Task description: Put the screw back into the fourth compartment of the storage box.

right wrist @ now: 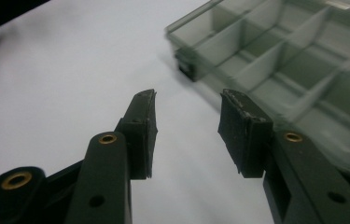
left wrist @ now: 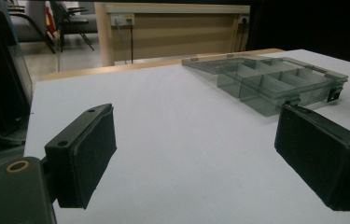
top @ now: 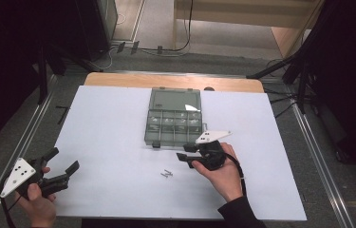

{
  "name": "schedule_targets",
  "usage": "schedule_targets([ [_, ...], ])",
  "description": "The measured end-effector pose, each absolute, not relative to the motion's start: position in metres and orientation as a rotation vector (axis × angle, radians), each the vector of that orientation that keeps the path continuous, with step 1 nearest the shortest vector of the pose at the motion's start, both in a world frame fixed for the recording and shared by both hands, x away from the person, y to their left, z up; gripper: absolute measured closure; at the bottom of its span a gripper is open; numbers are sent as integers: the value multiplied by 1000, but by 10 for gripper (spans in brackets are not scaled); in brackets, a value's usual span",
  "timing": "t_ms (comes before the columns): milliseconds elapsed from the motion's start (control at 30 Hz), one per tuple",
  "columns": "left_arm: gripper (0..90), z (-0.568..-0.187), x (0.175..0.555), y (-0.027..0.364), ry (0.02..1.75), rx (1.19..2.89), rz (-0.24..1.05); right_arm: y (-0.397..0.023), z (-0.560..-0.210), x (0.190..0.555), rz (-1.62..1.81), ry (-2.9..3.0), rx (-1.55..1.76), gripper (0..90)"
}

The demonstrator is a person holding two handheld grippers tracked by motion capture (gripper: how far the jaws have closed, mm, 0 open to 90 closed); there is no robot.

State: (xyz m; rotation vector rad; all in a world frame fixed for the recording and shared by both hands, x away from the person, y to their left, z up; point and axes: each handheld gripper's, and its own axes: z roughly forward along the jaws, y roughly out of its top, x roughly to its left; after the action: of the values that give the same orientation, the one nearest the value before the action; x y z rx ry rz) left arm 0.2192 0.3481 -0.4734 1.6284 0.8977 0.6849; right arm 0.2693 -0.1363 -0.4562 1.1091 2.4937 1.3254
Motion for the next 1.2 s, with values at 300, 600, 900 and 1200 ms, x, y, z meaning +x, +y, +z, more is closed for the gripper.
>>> schedule_targets([
  [300, 127, -473, 218, 347, 892, 1627, 685, -113, -466, 276, 1248, 2602, 1123, 623],
  [600, 127, -473, 218, 348, 895, 1623, 686, -95, -476, 281, 1145, 2684, 1151, 753],
  [900, 127, -473, 219, 347, 888, 1628, 685, -80, -485, 281, 955, 2778, 1132, 773],
  [1200, 127, -473, 218, 347, 888, 1626, 684, -71, -489, 280, 910, 2817, 1109, 807],
])
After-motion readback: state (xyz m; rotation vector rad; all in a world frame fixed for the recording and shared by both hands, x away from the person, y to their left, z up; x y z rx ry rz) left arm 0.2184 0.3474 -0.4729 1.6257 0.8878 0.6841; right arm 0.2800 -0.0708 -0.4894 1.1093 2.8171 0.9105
